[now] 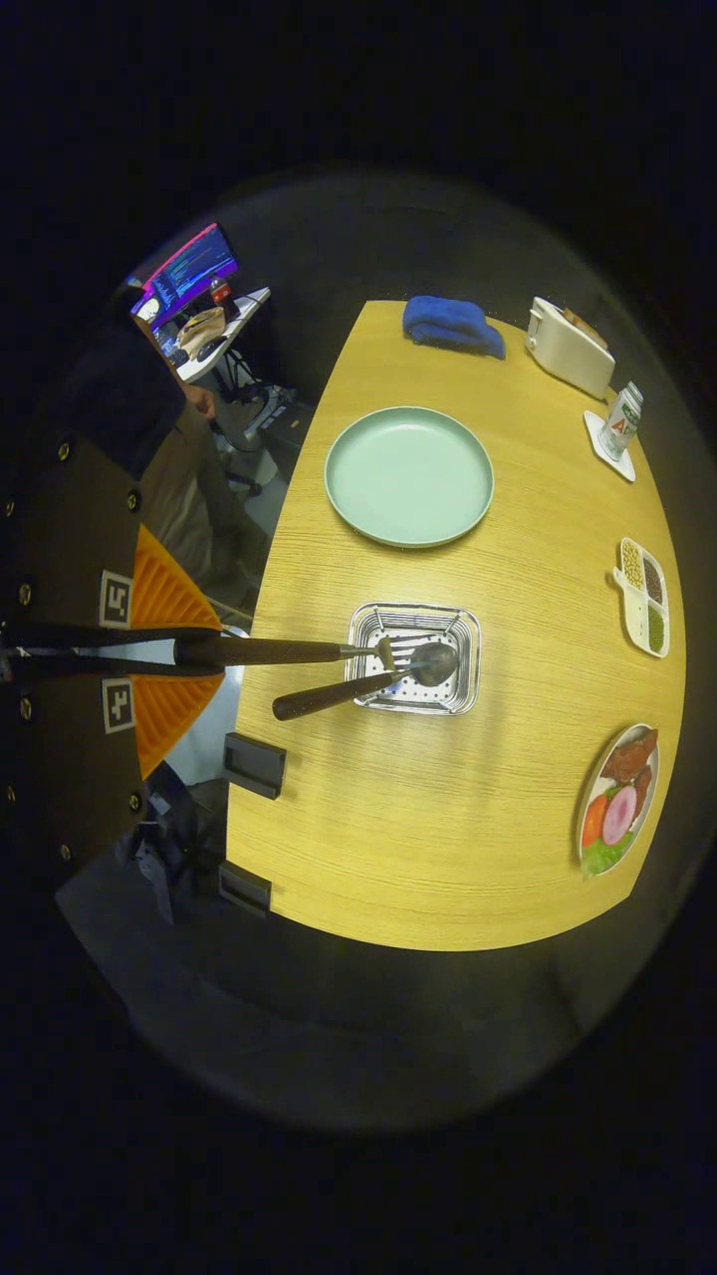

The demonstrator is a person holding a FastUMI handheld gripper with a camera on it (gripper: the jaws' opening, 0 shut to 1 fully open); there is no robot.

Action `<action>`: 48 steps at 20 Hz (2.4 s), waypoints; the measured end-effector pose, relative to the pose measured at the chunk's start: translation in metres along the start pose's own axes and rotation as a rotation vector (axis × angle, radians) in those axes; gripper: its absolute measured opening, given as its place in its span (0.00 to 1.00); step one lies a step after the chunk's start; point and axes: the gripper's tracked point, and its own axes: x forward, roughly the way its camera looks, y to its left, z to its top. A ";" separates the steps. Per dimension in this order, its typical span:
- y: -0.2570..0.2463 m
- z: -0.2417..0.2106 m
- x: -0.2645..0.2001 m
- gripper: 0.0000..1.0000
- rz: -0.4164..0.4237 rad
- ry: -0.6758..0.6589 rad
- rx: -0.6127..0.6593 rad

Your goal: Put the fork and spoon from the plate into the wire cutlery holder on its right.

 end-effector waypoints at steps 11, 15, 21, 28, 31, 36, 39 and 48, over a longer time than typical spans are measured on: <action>0.007 0.023 0.020 0.04 -0.016 0.070 0.038; 0.001 0.032 0.009 0.10 -0.046 0.026 0.025; 0.009 0.045 -0.024 0.24 -0.035 -0.145 0.037; 0.059 0.057 -0.082 0.24 -0.004 -0.508 -0.003; 0.083 0.062 -0.095 0.24 0.018 -0.660 -0.025; 0.097 0.069 -0.132 0.24 -0.034 -0.978 -0.037; 0.112 0.067 -0.155 0.24 -0.034 -1.181 -0.011; 0.136 0.046 -0.198 0.26 -0.152 -1.574 0.016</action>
